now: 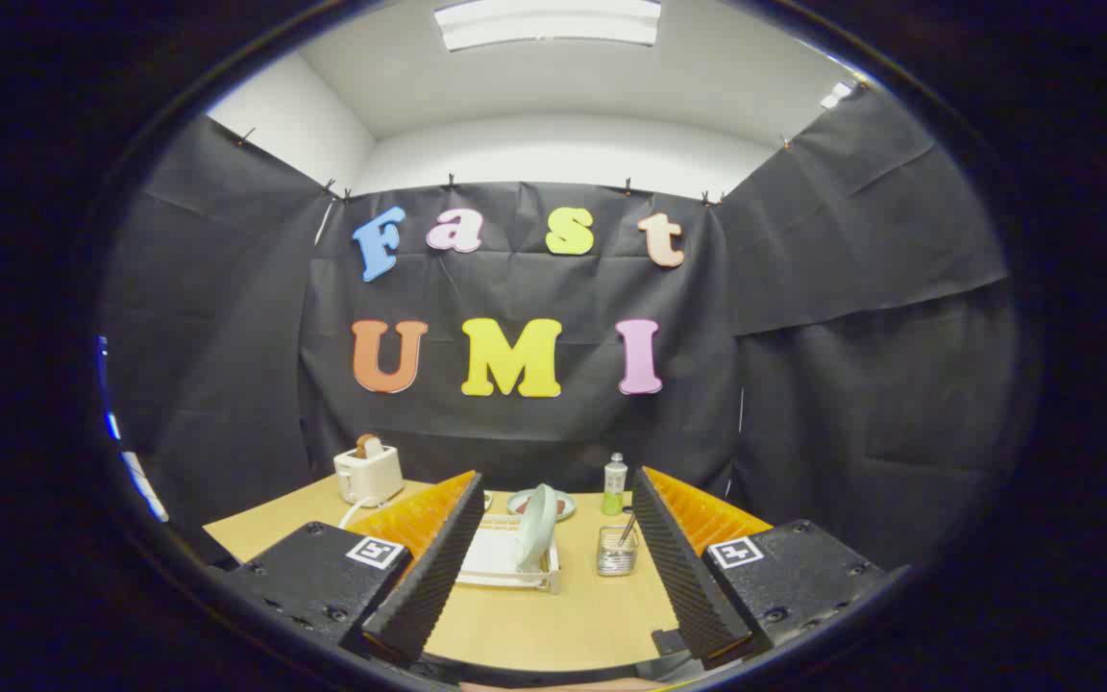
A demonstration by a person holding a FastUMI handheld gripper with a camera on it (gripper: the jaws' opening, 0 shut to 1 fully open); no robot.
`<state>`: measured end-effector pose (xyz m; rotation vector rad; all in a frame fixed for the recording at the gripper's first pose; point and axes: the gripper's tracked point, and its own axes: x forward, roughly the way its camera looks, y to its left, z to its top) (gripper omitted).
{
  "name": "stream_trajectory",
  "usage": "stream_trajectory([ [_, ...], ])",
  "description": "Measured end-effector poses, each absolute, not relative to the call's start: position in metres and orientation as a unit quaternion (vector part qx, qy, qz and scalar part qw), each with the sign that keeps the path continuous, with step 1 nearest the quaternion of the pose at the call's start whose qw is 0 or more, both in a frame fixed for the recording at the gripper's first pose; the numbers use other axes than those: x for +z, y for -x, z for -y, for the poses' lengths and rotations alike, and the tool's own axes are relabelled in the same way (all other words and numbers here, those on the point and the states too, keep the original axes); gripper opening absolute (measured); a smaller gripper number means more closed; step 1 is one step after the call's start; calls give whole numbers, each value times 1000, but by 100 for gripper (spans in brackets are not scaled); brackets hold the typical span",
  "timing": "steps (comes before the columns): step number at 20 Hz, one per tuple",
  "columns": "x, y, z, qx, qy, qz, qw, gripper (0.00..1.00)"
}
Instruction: Take the plate from the dish rack, then take the spoon from the basket and place it into the plate.
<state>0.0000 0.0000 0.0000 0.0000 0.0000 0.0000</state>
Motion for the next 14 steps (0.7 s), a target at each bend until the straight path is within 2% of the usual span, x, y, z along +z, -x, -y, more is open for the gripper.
stream_trajectory([
  [14, 0, 10, -1, 6, -12, -3, 1000, 99],
])
